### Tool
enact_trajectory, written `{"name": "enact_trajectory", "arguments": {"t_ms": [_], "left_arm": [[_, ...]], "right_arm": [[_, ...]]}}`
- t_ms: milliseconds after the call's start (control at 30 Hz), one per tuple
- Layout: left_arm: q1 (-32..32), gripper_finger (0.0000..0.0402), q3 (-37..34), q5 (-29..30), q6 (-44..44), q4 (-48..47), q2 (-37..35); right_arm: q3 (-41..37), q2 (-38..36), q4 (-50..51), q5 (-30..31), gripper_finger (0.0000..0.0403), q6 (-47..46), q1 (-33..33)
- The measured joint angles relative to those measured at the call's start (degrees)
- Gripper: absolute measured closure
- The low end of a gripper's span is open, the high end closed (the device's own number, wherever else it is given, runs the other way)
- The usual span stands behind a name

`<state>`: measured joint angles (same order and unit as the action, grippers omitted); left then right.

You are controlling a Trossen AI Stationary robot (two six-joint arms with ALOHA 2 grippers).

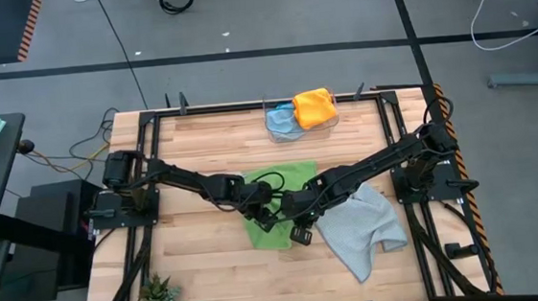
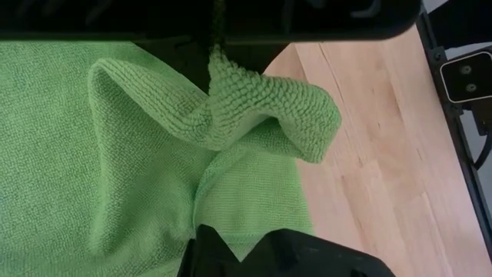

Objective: Fold microfiber towels
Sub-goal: Fold the green microfiber cloth

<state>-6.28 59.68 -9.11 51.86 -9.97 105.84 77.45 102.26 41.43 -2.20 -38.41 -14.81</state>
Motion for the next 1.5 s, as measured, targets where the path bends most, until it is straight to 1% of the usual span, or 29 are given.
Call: {"name": "enact_trajectory", "arguments": {"t_ms": [133,200,300,400,567,633,733,867,1067,1267,1367,1500], "left_arm": [[-0.2,0.0381,0.0,0.0,0.0,0.4,-0.1],[-0.3,0.0393,0.0,0.0,-0.4,0.7,-0.5],[-0.7,0.0392,0.0,0.3,-0.7,0.7,-2.2],[-1.3,0.0396,0.0,3.3,-1.6,0.1,-4.9],[-1.9,0.0397,0.1,8.0,-2.0,-5.3,-10.1],[-1.9,0.0397,0.1,8.8,-2.1,-7.9,-11.2],[-2.1,0.0397,0.1,8.9,-1.9,-8.8,-11.4],[-2.7,0.0398,0.1,9.6,-1.5,-7.8,-11.4],[-2.6,0.0382,0.1,10.2,-0.8,-7.6,-11.4],[-2.7,0.0380,0.1,10.1,-0.9,-7.6,-11.4],[-2.6,0.0370,0.1,10.1,-1.6,-7.6,-11.4],[-2.6,0.0346,0.1,10.0,-2.2,-7.7,-11.3]], "right_arm": [[0.0,0.0,0.0,0.0,0.0402,0.0,0.0],[0.0,0.0,0.1,0.3,0.0402,-0.3,0.0],[0.0,0.0,1.5,0.7,0.0402,-0.5,0.0],[0.0,0.0,3.8,0.7,0.0402,-0.6,0.0],[0.0,0.0,6.2,0.7,0.0402,-0.4,-0.4],[0.0,0.0,6.2,0.7,0.0402,-0.4,-0.4],[0.0,0.0,6.2,0.7,0.0402,-0.3,-0.3],[0.0,0.0,6.1,0.7,0.0402,-0.2,-0.3],[0.0,0.0,6.0,0.7,0.0402,-0.2,-0.3],[0.0,0.0,5.8,0.7,0.0402,-0.2,-0.3],[0.0,0.0,5.6,0.7,0.0402,-0.1,-0.3],[0.0,0.0,5.5,0.7,0.0402,0.0,-0.2]]}}
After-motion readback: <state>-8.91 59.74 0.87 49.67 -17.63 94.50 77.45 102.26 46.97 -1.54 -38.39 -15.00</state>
